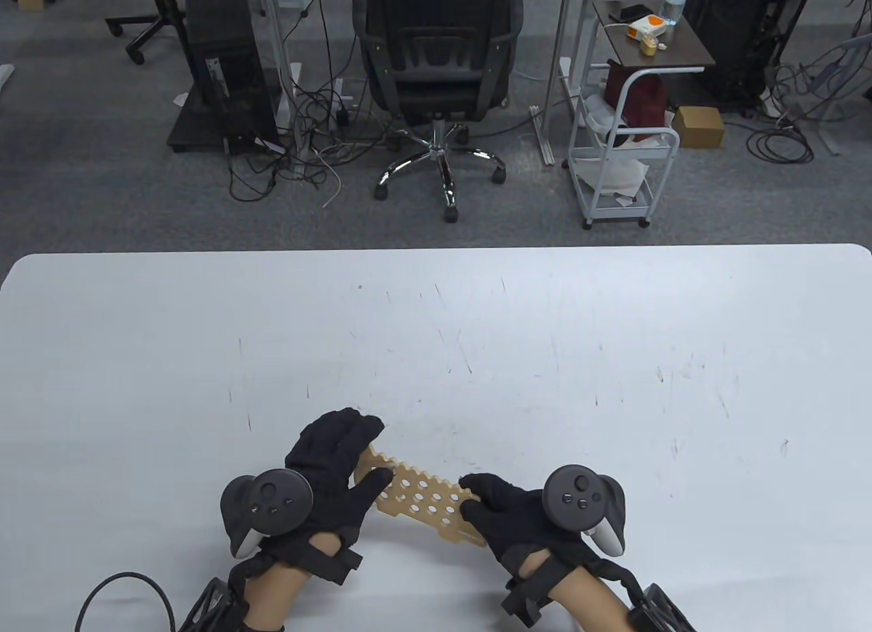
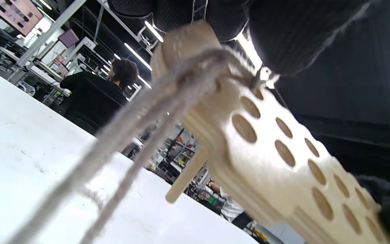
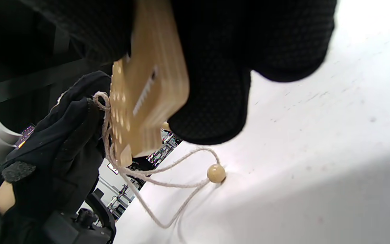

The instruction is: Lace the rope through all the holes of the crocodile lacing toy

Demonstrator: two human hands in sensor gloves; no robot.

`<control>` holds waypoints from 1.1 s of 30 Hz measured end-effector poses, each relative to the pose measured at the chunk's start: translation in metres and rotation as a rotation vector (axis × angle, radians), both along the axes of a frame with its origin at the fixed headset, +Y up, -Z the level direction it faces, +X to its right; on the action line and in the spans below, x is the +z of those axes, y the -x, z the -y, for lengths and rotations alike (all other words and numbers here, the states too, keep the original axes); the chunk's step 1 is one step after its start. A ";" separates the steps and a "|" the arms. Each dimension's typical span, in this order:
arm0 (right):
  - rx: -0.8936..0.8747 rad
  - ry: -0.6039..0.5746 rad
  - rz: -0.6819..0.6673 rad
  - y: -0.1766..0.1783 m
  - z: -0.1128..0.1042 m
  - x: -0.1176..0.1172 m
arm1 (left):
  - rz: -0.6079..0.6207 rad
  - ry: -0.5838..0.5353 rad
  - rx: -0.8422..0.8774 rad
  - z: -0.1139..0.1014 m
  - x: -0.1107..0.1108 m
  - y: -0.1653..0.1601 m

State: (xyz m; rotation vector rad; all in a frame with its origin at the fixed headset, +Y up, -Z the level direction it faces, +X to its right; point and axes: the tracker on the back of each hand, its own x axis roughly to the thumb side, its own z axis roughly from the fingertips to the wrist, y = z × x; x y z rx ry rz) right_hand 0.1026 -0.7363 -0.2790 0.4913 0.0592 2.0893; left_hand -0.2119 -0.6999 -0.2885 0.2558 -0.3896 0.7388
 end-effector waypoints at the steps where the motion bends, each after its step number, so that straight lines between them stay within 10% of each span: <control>1: -0.006 0.003 0.003 -0.001 0.000 0.000 | -0.010 0.001 0.010 0.000 0.000 0.002; 16: -0.047 0.002 0.038 -0.006 -0.002 -0.001 | -0.202 0.207 0.218 0.016 -0.018 0.036; 33: -0.071 -0.004 0.024 -0.007 -0.003 -0.001 | 0.124 0.439 -0.017 0.037 -0.028 0.004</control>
